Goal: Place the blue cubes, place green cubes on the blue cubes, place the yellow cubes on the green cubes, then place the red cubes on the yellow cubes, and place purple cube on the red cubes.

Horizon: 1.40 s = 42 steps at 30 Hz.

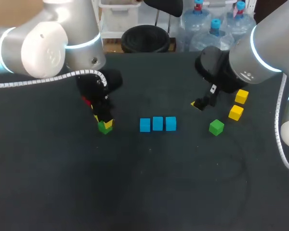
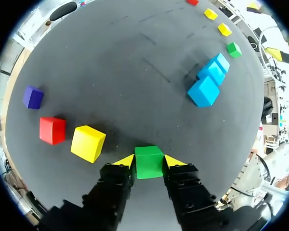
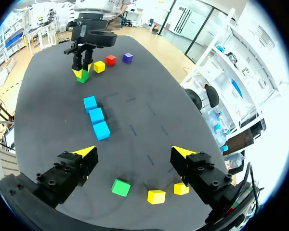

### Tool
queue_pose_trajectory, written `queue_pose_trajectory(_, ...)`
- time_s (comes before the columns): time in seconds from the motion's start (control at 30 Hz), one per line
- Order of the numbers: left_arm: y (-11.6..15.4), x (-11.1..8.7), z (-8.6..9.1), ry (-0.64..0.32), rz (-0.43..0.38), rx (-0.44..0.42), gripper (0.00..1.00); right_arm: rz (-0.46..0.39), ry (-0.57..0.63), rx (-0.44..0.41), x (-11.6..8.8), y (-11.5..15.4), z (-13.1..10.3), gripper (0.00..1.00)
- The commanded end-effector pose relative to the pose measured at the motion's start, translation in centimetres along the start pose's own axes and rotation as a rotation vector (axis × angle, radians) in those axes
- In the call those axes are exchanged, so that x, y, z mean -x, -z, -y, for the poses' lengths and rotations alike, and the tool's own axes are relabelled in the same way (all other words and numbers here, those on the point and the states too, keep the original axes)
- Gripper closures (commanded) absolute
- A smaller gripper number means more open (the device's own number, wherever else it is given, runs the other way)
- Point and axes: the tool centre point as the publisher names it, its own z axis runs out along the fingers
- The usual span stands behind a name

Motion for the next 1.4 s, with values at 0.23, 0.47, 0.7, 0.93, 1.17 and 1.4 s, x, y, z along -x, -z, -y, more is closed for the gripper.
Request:
queue_pose_trajectory(0.23, 0.7, 0.5, 0.5, -0.059, -0.033, 0.01, 1.0, 0.002, -0.002, -0.012, -0.1, 0.1, -0.3, 0.0)
queue_pose_trajectory(0.47, 1.8, 1.9, 1.2, -0.181, -0.044, -0.027, 1.0, 0.002, -0.002, -0.012, -0.1, 0.1, -0.3, 0.0)
queue_pose_trajectory(0.7, 3.3, 3.6, 2.0, -0.37, -0.066, -0.049, 1.0, 0.002, -0.002, -0.012, -0.1, 0.1, -0.3, 0.0)
queue_pose_trajectory(0.93, 5.4, 5.3, 3.2, -0.501, -0.112, -0.026, 1.0, 0.002, -0.002, -0.012, -0.1, 0.1, -0.3, 0.0)
queue_pose_trajectory(1.17, 6.2, 6.6, 3.9, -0.609, -0.15, -0.023, 1.0, 0.002, -0.002, -0.012, -0.1, 0.1, -0.3, 0.0)
queue_pose_trajectory(1.4, 6.3, 7.8, 5.2, -0.652, -0.16, -0.03, 1.0, 0.002, -0.002, -0.012, -0.1, 0.1, -0.3, 0.0)
